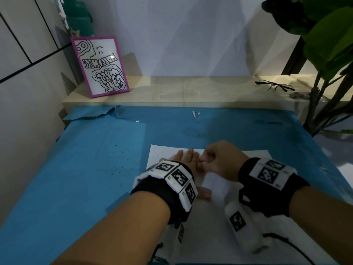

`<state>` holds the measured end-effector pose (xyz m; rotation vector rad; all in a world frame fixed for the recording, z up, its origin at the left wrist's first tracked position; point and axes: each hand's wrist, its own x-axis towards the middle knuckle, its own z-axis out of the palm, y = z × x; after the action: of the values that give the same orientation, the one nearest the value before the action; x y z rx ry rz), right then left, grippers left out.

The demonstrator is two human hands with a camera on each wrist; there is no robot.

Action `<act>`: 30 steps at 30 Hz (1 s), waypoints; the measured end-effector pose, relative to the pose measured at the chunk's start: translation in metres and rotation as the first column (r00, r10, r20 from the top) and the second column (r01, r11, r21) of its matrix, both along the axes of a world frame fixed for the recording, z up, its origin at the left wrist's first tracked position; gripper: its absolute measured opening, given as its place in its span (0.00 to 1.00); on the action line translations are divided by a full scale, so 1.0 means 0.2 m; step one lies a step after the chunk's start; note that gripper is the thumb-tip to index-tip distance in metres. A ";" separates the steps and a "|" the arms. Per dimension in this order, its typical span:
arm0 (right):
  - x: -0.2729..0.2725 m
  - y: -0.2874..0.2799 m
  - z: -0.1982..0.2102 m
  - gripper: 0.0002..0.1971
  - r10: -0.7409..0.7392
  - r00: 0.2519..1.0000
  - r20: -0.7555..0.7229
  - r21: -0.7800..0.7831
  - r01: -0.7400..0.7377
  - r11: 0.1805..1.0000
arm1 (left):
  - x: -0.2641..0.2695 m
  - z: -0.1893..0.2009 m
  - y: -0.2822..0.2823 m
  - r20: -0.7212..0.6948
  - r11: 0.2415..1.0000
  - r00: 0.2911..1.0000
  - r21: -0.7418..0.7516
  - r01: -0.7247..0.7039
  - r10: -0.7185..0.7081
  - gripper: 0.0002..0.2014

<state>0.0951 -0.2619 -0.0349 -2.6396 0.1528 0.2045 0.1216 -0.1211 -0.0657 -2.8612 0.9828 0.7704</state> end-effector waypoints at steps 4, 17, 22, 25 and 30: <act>0.00 -0.01 0.00 0.06 -0.062 0.998 0.030 0.021 0.061 0.998 | 0.00 0.01 0.00 -0.017 1.000 1.000 -0.004 -0.006 0.006 0.57; 0.00 -0.04 0.03 0.10 -0.076 0.997 -0.014 0.055 0.077 0.996 | 0.01 0.00 0.00 -0.020 1.000 1.000 -0.013 -0.005 0.004 0.58; -0.02 -0.02 0.03 0.10 -0.007 0.998 -0.060 0.025 0.009 1.000 | 0.01 -0.01 0.00 -0.021 1.000 1.000 -0.005 -0.001 0.001 0.58; -0.01 -0.07 0.03 0.09 -0.113 0.994 0.006 0.027 0.113 0.993 | 0.02 -0.01 0.00 -0.026 1.000 1.000 -0.002 0.003 -0.003 0.59; -0.03 -0.07 0.04 0.08 -0.057 0.997 -0.061 0.054 0.060 0.997 | 0.01 0.01 0.00 -0.033 1.000 0.999 0.001 0.002 -0.002 0.58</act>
<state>0.0882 -0.2758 -0.0269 -2.5708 0.2405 0.2633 0.1244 -0.1214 -0.0641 -2.8552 0.9879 0.8205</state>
